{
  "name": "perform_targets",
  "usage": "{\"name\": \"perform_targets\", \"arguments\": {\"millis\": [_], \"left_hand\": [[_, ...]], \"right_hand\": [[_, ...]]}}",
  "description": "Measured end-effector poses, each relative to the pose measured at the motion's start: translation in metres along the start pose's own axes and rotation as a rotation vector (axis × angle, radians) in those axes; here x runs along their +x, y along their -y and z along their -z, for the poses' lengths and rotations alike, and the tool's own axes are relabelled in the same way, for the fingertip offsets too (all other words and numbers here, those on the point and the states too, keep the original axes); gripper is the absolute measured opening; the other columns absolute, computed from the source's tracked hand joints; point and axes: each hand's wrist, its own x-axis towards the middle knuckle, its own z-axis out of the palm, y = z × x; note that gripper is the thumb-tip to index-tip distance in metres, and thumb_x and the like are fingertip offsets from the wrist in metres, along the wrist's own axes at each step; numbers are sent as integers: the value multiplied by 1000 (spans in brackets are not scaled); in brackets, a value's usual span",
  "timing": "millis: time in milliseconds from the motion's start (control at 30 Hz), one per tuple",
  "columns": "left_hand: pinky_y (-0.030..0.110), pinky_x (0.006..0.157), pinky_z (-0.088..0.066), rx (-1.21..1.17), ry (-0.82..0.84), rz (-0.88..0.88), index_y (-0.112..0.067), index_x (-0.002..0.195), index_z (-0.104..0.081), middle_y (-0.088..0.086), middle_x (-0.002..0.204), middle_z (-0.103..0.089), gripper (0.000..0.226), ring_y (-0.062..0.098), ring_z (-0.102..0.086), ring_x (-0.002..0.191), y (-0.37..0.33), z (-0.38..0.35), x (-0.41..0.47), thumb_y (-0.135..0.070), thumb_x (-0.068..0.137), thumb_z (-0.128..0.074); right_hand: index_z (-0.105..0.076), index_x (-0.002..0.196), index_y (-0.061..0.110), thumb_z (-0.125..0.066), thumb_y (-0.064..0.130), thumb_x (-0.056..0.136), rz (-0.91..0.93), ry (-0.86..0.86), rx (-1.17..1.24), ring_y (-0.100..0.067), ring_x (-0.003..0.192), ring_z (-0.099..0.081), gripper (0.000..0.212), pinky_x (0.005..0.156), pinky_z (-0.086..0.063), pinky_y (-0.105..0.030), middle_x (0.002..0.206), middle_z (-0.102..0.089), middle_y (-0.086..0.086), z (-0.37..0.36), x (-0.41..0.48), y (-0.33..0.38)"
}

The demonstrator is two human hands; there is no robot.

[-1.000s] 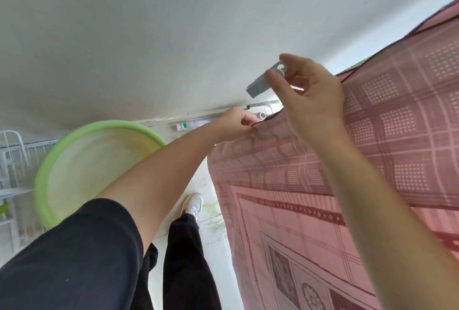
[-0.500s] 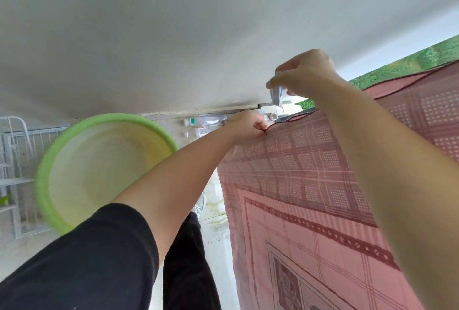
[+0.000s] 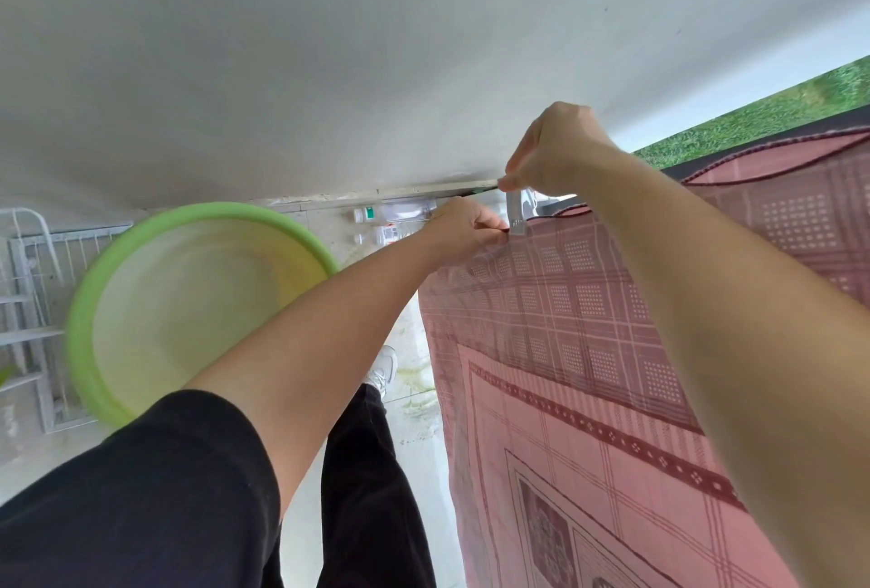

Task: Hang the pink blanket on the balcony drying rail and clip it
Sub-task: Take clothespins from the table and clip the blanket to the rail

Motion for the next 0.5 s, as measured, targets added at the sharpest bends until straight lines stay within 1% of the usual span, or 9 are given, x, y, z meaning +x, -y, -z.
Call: {"name": "perform_targets", "arguments": {"millis": [33,67,133,167,200,233,300,400,500], "left_hand": [[12,44,-29,-1,-7,6,-20,89,-78,-18,43,-49,8,-2,-38,38,0,1,-1,-22,88,-71],[12,44,-29,6,-9,4,-18,94,-78,-18,43,-49,10,-2,-38,39,0,2,-1,-22,88,-70],[14,46,-30,14,-10,2,-19,92,-78,-17,45,-49,9,-1,-38,42,1,2,-2,-21,88,-70],[14,46,-29,13,-5,-2,-20,88,-77,-18,44,-49,8,-1,-37,42,1,3,-3,-20,88,-70],[14,47,-29,2,-3,1,-23,82,-76,-19,44,-48,9,-2,-37,42,2,2,-3,-19,88,-70],[15,48,-29,-12,-4,10,-26,76,-74,-20,44,-49,15,-2,-38,43,3,2,-3,-18,88,-70],[17,51,-33,-37,-7,29,-32,68,-71,-19,51,-54,23,-4,-41,47,4,1,-3,-18,88,-71],[22,57,-37,-35,-5,68,-32,63,-70,-12,61,-60,24,2,-46,54,1,2,-2,-22,85,-73],[25,59,-36,57,-48,69,-32,58,-66,-16,55,-58,31,2,-46,53,-7,7,-7,-20,86,-69]], "right_hand": [[-79,93,12,-89,24,73,0,17,-17,-16,82,-68,25,82,-58,-31,80,-69,2,-2,0,0],[-79,95,11,-88,23,74,-3,32,-31,-18,82,-69,25,85,-59,-35,84,-71,0,-4,0,-1],[-78,96,9,-87,22,76,-11,54,-51,-17,67,-64,25,83,-60,-38,82,-70,-1,-10,1,-2],[-77,98,8,-86,23,77,-13,59,-53,-17,66,-63,27,83,-60,-39,82,-69,-2,-13,2,-3],[-76,101,7,-84,26,78,-11,61,-59,-20,74,-65,31,84,-60,-40,88,-70,-5,-16,2,-5],[-74,104,5,-82,29,80,-8,63,-71,-24,86,-67,35,86,-59,-41,97,-71,-9,-18,3,-7],[-70,110,4,-78,34,83,-4,74,-100,-29,102,-64,42,90,-56,-41,111,-69,-13,-20,2,-10],[-67,115,2,-73,39,86,7,119,-112,-31,108,-62,47,92,-55,-42,118,-67,-15,-20,0,-12],[-69,114,5,-63,46,92,12,92,-95,-31,107,-62,47,91,-54,-42,117,-68,-14,-21,-5,-14]]}}
